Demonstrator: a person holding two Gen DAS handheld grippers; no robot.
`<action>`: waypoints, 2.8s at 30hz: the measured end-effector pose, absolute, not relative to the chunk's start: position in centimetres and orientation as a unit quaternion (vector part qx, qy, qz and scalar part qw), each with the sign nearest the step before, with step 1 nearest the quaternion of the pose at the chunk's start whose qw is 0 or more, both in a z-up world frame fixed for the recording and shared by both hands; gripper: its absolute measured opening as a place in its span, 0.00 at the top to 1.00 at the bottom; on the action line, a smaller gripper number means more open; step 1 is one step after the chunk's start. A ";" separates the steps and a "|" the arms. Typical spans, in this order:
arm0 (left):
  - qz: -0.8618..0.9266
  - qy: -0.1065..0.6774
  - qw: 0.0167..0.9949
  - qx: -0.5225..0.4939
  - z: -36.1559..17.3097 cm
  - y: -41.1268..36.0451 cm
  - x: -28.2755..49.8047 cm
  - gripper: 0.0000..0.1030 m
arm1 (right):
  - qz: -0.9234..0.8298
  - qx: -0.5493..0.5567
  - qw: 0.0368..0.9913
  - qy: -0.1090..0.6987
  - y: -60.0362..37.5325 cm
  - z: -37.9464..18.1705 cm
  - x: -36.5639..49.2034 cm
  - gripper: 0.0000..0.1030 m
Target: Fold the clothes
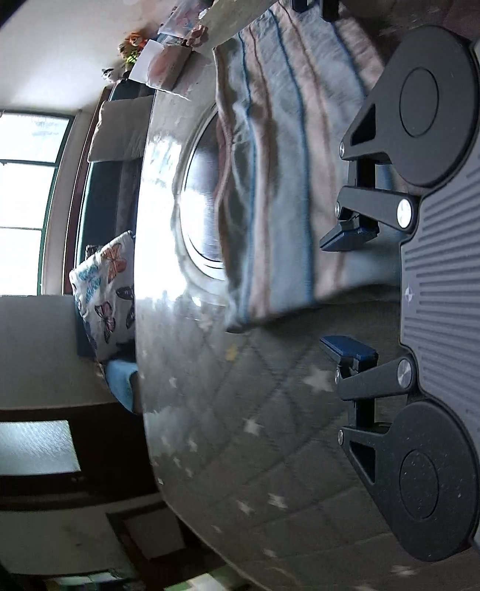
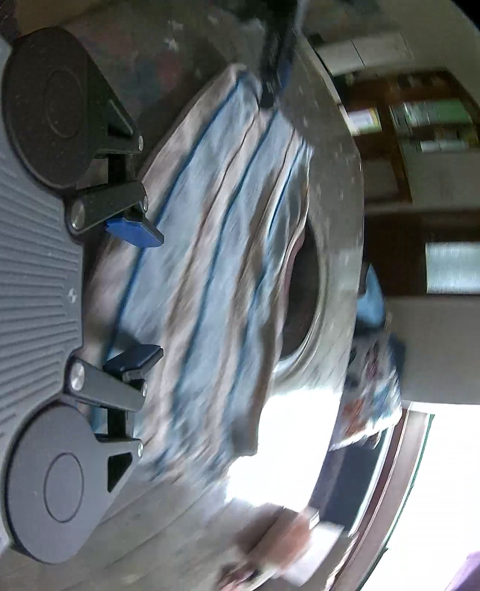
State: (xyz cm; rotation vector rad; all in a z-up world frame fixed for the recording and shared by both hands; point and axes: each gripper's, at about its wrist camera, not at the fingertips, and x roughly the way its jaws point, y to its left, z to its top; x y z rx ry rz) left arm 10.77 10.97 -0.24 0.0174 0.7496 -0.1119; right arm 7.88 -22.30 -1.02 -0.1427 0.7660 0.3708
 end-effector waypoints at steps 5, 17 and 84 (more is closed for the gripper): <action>-0.049 0.367 0.929 -0.011 0.0 11.2 8.9 0.49 | 0.145 -0.038 0.913 0.381 -25.9 -1.5 6.5 0.42; -0.071 0.382 0.921 -0.027 -0.6 10.9 7.7 0.72 | 0.072 0.023 0.926 0.370 -30.4 -1.6 7.1 0.54; -0.069 0.334 0.940 -0.026 1.8 11.3 12.3 0.94 | 0.052 0.034 0.955 0.289 -30.6 1.2 10.5 0.95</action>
